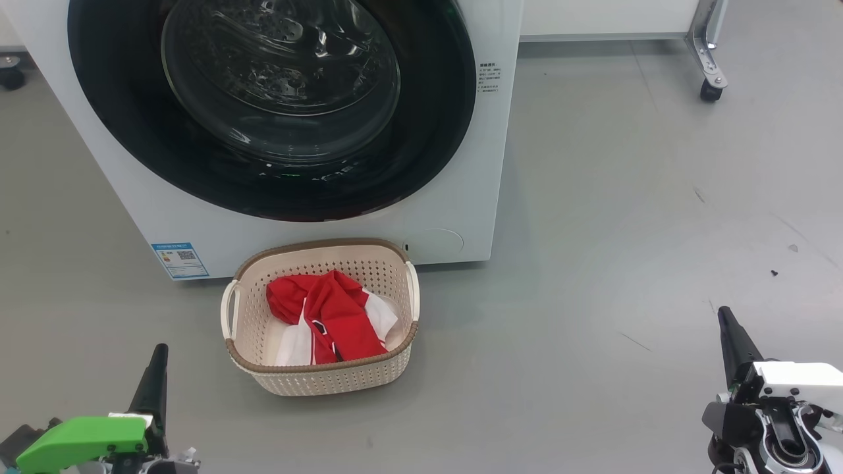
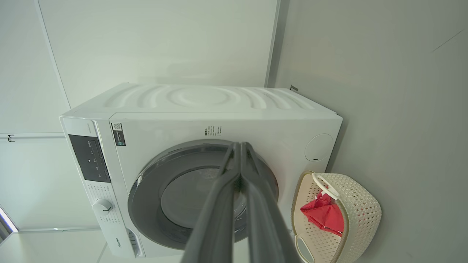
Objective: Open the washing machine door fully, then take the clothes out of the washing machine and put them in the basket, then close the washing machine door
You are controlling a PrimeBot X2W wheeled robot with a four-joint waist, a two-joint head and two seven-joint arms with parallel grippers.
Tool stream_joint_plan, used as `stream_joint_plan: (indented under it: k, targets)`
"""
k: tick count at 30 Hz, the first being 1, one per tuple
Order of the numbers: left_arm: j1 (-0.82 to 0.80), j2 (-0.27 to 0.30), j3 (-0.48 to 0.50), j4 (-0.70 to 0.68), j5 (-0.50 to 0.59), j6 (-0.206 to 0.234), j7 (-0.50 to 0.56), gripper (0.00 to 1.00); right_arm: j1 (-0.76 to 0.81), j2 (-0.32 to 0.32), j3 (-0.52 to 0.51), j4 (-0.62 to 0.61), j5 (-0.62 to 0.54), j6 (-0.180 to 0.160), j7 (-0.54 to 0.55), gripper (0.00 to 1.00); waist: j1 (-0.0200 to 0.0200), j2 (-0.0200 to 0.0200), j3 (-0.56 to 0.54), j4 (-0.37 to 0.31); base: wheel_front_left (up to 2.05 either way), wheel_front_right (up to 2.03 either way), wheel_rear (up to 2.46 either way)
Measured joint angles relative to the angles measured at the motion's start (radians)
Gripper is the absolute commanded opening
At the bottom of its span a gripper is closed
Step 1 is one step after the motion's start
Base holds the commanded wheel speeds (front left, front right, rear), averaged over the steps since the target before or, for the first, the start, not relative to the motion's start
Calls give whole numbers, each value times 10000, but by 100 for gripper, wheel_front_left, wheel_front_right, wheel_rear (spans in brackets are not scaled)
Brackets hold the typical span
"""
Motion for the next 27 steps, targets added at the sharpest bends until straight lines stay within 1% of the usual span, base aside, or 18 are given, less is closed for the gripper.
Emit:
stream_joint_plan:
  k: [3,27]
  targets:
    - [-1,0,4,2,0,0,0,0,-1,2,-4,8,0,48,0,0,0,0,0,0,0,0,0]
    - [-45,-8,42,10,0,0,42,0,-3,10,-40,12,-2,50,13,0,0,0,0,0,0,0,0]
